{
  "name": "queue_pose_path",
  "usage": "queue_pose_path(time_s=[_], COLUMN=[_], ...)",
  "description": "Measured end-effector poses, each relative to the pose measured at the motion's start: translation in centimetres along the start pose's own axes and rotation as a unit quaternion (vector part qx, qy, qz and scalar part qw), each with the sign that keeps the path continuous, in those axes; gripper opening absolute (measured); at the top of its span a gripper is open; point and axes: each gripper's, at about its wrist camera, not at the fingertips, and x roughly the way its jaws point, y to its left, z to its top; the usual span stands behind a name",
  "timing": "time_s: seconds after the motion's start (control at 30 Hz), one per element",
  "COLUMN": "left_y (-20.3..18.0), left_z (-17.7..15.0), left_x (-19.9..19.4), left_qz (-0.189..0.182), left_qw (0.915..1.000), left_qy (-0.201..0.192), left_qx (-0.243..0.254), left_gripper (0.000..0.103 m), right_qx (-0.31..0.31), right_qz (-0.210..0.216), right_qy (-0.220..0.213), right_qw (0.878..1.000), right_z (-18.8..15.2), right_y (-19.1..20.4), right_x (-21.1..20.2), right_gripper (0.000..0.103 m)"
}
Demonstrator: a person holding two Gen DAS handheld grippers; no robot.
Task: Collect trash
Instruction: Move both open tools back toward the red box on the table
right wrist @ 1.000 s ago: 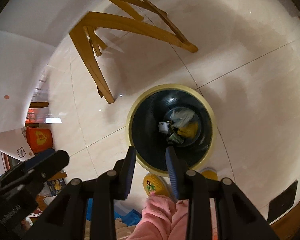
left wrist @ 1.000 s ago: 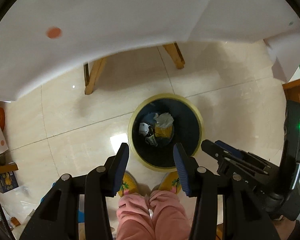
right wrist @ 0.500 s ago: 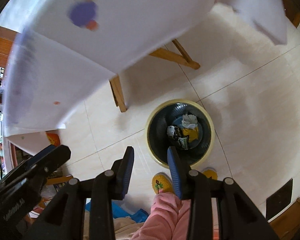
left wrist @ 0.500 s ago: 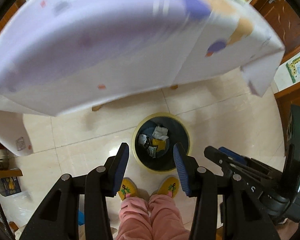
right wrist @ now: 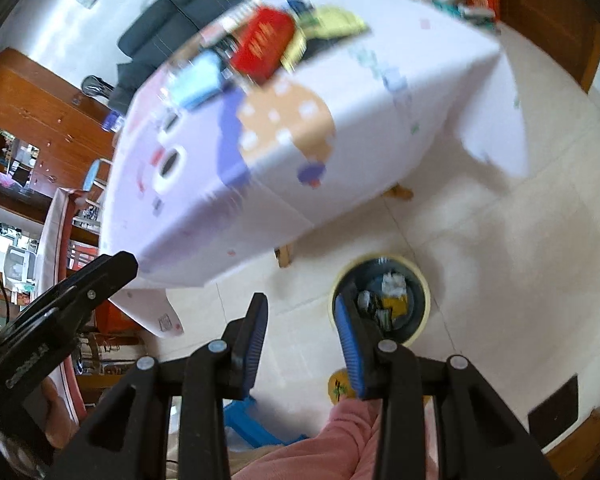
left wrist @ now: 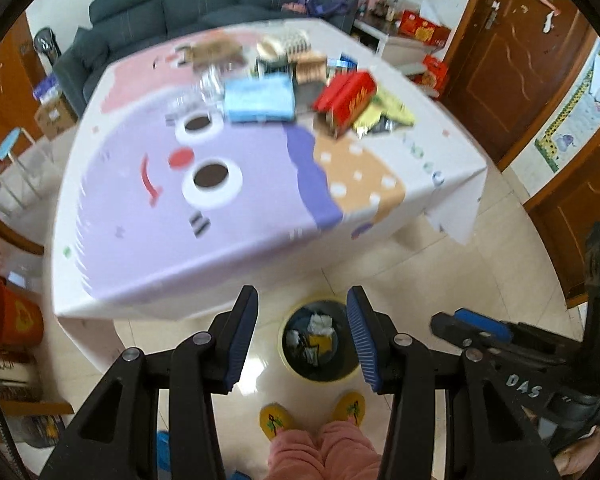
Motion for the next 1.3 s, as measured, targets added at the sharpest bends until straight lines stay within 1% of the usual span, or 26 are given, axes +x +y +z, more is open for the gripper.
queue_pose_path(time_s=[0.1, 0.27, 0.33, 0.4, 0.43, 0.57, 0.7, 0.8, 0.97, 1.13, 1.3], left_y=[0.0, -0.1, -0.1, 0.0, 0.1, 0.7, 0.8, 0.4, -1.2, -3.8, -6.1], left_z=[1.2, 3.2, 4.0, 4.6, 5.0, 6.1, 7.3, 8.2, 10.0, 13.2, 16.9], left_x=[-1.7, -3.9, -4.5, -4.9, -5.2, -5.4, -5.1, -4.3, -2.0, 2.5, 8.2], left_qz=[-0.008, -0.017, -0.018, -0.017, -0.018, -0.029, -0.032, -0.026, -0.015, 0.015, 0.046], left_qw=[0.9997, 0.9981, 0.9971, 0.9964, 0.9960, 0.9954, 0.9951, 0.9954, 0.9964, 0.9976, 0.9987], left_qy=[-0.022, -0.054, -0.067, -0.077, -0.082, -0.086, -0.087, -0.084, -0.071, -0.053, -0.013], left_qx=[0.006, 0.024, 0.030, 0.031, 0.030, 0.028, 0.033, 0.038, 0.045, 0.042, 0.018], left_gripper=[0.045, 0.047, 0.051, 0.061, 0.063, 0.064, 0.064, 0.064, 0.064, 0.064, 0.064], right_qx=[-0.007, -0.012, -0.012, -0.014, -0.015, -0.018, -0.014, -0.015, -0.020, -0.025, -0.063], right_qz=[0.000, -0.004, -0.007, -0.009, -0.010, -0.017, -0.022, -0.022, -0.017, -0.001, 0.024], right_qy=[-0.029, -0.070, -0.083, -0.093, -0.098, -0.109, -0.116, -0.115, -0.105, -0.078, -0.039], right_qw=[1.000, 0.997, 0.996, 0.996, 0.995, 0.994, 0.993, 0.993, 0.994, 0.997, 0.997], right_z=[1.2, 2.9, 3.4, 3.8, 4.0, 4.7, 5.6, 6.4, 8.6, 13.1, 18.8], right_y=[1.0, 1.8, 2.3, 2.6, 2.7, 3.5, 3.8, 3.7, 2.3, -0.6, -3.5], right_x=[-2.6, -5.5, -6.4, -7.1, -7.4, -7.9, -8.0, -7.6, -6.2, -3.5, -1.4], right_gripper=[0.036, 0.036, 0.037, 0.038, 0.038, 0.038, 0.039, 0.042, 0.043, 0.044, 0.044])
